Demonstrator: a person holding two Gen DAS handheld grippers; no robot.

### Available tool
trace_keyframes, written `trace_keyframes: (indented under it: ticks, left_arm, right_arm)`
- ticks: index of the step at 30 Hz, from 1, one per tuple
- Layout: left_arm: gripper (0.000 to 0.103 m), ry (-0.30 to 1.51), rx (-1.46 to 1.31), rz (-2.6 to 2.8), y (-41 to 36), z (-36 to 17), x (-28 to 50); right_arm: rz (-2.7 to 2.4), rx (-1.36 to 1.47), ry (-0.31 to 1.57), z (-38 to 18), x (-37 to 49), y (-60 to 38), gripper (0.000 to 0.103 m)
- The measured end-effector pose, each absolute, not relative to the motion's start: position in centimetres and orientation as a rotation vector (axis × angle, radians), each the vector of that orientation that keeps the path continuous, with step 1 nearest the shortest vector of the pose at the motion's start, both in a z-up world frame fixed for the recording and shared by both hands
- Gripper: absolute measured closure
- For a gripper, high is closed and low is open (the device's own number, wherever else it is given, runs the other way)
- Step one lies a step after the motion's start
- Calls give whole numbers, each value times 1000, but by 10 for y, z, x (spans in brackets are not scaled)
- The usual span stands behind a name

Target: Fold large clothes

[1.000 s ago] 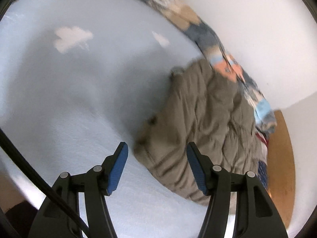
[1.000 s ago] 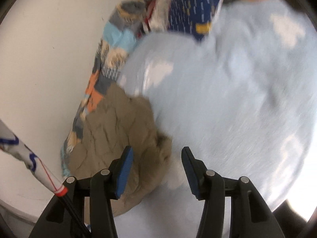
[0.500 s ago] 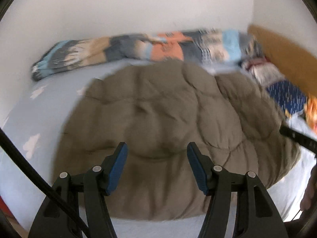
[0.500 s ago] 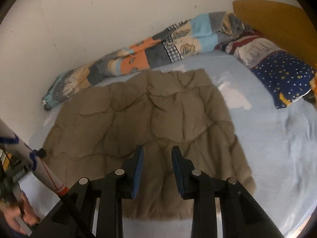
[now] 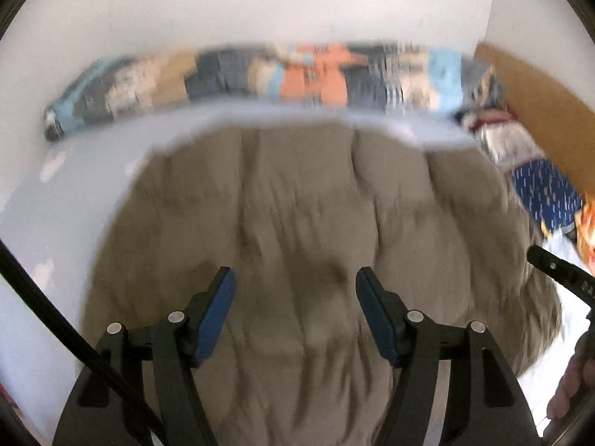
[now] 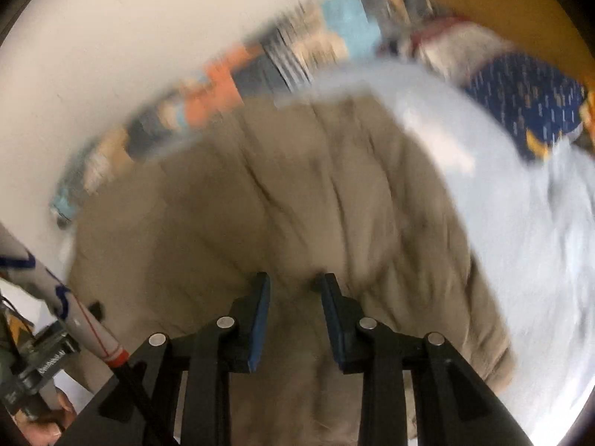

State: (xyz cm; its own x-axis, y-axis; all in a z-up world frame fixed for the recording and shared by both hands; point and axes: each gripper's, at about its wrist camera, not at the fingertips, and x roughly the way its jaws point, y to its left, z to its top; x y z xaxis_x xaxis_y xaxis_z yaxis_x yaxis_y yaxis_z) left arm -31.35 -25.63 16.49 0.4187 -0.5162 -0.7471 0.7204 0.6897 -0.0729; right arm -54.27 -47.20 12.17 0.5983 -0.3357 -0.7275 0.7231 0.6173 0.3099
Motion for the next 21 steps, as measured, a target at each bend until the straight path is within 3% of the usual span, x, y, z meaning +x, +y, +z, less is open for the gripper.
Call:
trace_keyframes:
  ticks: [4,11,16,21]
  left_arm:
    - [36,882,252,-750,-275,162,-270]
    - [33,1018,241,-714,-294,127,-235]
    - [30,989,262,-707,-296,125,-238]
    - [30,910,200,-717,-271,153,-253]
  right_arm:
    - [-610,572,625,148,-520,-484,72]
    - [-608,619,794,107,-466,-516,71]
    - [-626,638,838,91,-450,-524,68]
    - [-612,662,751,116,-474,-512,68]
